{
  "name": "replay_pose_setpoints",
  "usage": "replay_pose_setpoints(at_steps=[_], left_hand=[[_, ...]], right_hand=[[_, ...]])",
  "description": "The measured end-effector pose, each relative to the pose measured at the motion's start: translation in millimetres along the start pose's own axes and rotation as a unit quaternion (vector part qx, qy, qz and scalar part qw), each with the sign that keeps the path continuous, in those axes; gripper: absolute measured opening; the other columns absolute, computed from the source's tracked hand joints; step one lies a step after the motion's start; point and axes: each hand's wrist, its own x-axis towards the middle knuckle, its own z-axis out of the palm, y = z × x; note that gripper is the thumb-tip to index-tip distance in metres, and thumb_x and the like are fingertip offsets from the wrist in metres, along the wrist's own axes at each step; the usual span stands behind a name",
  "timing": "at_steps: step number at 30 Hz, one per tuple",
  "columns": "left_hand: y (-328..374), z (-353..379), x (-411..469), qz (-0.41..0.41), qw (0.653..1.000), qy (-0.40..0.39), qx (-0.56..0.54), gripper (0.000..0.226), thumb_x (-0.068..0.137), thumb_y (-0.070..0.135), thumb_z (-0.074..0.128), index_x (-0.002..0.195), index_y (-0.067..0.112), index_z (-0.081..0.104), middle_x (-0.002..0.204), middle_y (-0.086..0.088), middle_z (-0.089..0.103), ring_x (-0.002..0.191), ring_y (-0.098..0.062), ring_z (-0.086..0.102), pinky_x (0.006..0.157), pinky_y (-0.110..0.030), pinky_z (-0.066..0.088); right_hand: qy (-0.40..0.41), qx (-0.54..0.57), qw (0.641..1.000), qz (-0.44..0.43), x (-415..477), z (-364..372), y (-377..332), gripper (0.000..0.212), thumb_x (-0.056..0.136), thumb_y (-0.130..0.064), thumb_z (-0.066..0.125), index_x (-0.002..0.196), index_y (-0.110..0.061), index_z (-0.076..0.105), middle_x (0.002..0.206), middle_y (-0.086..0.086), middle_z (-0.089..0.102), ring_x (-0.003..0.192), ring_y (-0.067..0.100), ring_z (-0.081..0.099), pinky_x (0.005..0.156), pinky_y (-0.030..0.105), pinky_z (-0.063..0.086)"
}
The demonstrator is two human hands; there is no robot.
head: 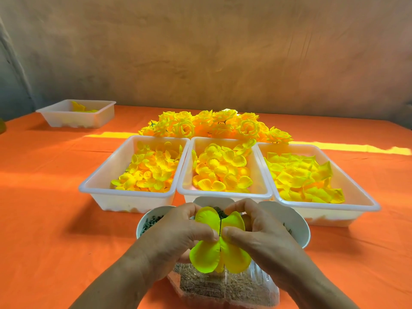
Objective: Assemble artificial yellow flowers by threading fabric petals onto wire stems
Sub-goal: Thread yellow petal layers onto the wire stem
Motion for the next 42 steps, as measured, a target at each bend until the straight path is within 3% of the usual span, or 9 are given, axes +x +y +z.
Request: replay_pose_setpoints(at_steps=[5,13,20,27,32,38,42], left_hand=[[-1.9,-1.7,3.6,-0.018,0.999,-0.017,-0.02,0.055,0.055,0.01,0.07,0.11,0.008,0.064,0.087,-0.012,0.075,0.074,-0.025,0.073,0.06,-0.036,0.059],[-8.6,-10.1,8.3,-0.062,0.991,-0.074,-0.087,0.055,0.063,0.0,0.07,0.117,-0.001,0.062,0.099,-0.021,0.074,0.081,-0.033,0.074,0.056,-0.034,0.058],[-14.0,-10.6,7.4,-0.082,0.981,-0.1,-0.147,0.043,0.065,-0.005,0.071,0.108,-0.003,0.07,0.101,-0.026,0.072,0.07,-0.032,0.074,0.049,-0.033,0.058],[-13.8,-9.3,5.1,-0.073,0.984,-0.09,-0.134,0.052,0.065,-0.001,0.071,0.116,-0.001,0.064,0.107,-0.025,0.072,0.082,-0.033,0.074,0.055,-0.035,0.059],[-17.8,-7.8,4.4,-0.082,0.988,-0.068,-0.113,0.061,0.063,0.001,0.073,0.122,-0.001,0.059,0.106,-0.024,0.072,0.085,-0.034,0.074,0.056,-0.035,0.059],[-16.4,-8.4,2.7,-0.083,0.995,-0.033,-0.04,0.05,0.075,0.002,0.074,0.123,0.006,0.06,0.107,-0.017,0.074,0.096,-0.035,0.072,0.067,-0.038,0.06],[-7.0,-8.1,-5.7,-0.061,0.998,-0.003,0.011,0.056,0.062,0.014,0.079,0.115,0.008,0.061,0.102,-0.015,0.073,0.087,-0.03,0.073,0.071,-0.041,0.061]], right_hand=[[0.01,-0.02,1.0,-0.002,-0.5,0.1,2.7,0.022,0.074,-0.024,0.069,0.092,-0.035,0.061,0.083,0.012,0.068,0.071,0.018,0.058,0.074,0.051,0.052],[0.013,-0.008,1.0,0.011,-3.4,2.6,7.7,0.022,0.085,-0.012,0.067,0.097,-0.029,0.06,0.082,0.009,0.065,0.07,0.014,0.057,0.071,0.045,0.053],[0.005,0.075,0.996,0.044,-2.9,3.5,8.3,0.023,0.086,-0.007,0.067,0.103,-0.02,0.059,0.079,0.007,0.062,0.068,0.017,0.058,0.059,0.033,0.048],[-0.041,0.173,0.981,0.078,-4.3,-0.6,2.8,0.028,0.088,-0.004,0.065,0.112,-0.017,0.057,0.096,0.017,0.061,0.074,0.025,0.065,0.056,0.034,0.053],[-0.032,0.128,0.989,0.071,-4.4,2.8,11.3,0.029,0.087,-0.002,0.066,0.11,-0.018,0.057,0.081,0.008,0.063,0.069,0.018,0.061,0.059,0.032,0.05],[-0.015,0.114,0.99,0.087,-3.9,2.7,14.1,0.025,0.086,-0.003,0.067,0.106,-0.014,0.058,0.074,0.004,0.061,0.056,0.015,0.059,0.044,0.023,0.043],[-0.017,0.108,0.99,0.091,-4.3,0.8,15.9,0.02,0.088,-0.002,0.064,0.106,-0.007,0.057,0.065,0.003,0.056,0.046,0.014,0.052,0.04,0.021,0.039]])
